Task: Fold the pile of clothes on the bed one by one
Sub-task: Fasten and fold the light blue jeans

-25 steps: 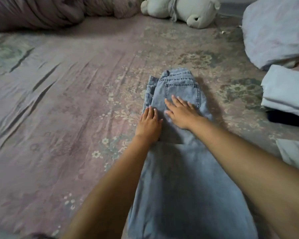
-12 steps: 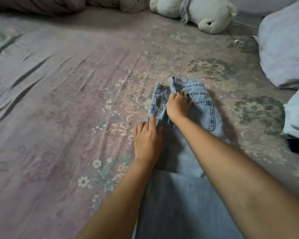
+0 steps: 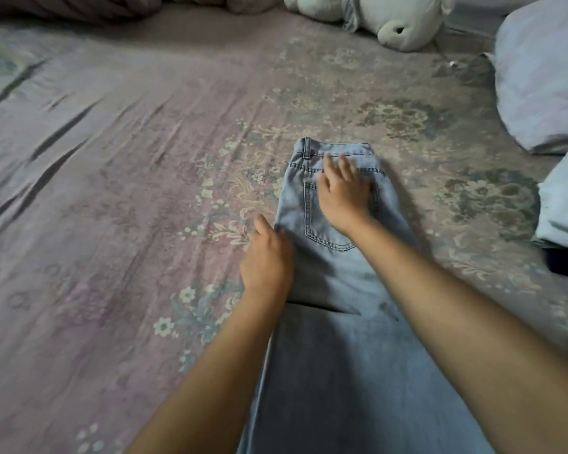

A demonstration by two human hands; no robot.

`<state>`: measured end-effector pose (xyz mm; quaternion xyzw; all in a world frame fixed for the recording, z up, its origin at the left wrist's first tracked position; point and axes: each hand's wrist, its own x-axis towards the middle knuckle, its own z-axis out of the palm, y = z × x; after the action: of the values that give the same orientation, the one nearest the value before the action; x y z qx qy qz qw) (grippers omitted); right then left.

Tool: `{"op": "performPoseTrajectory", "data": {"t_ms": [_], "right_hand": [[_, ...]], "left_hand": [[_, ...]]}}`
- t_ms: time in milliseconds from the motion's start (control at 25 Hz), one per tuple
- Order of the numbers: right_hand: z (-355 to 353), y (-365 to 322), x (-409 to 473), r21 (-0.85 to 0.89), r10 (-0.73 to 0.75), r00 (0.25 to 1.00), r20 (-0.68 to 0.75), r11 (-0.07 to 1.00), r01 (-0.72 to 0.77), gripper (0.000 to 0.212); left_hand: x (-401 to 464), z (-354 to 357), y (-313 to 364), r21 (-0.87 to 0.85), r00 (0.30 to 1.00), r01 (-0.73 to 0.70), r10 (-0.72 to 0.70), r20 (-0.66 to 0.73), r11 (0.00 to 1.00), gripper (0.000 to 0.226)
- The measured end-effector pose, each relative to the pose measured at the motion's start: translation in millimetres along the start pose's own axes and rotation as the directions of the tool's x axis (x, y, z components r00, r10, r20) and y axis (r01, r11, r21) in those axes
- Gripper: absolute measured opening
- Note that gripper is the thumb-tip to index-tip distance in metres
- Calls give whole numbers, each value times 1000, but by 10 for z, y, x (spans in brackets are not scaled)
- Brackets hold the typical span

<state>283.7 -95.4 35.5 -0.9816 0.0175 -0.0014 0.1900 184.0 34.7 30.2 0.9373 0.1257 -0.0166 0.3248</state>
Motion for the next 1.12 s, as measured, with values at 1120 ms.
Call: {"op": "performPoseTrajectory", "data": {"t_ms": [1120], "right_hand": [[-485, 1559, -3296, -171, -521, 847, 108, 829, 532, 56]], "left_hand": [[-1651, -325, -978, 267, 342, -934, 803, 488, 236, 71]]}}
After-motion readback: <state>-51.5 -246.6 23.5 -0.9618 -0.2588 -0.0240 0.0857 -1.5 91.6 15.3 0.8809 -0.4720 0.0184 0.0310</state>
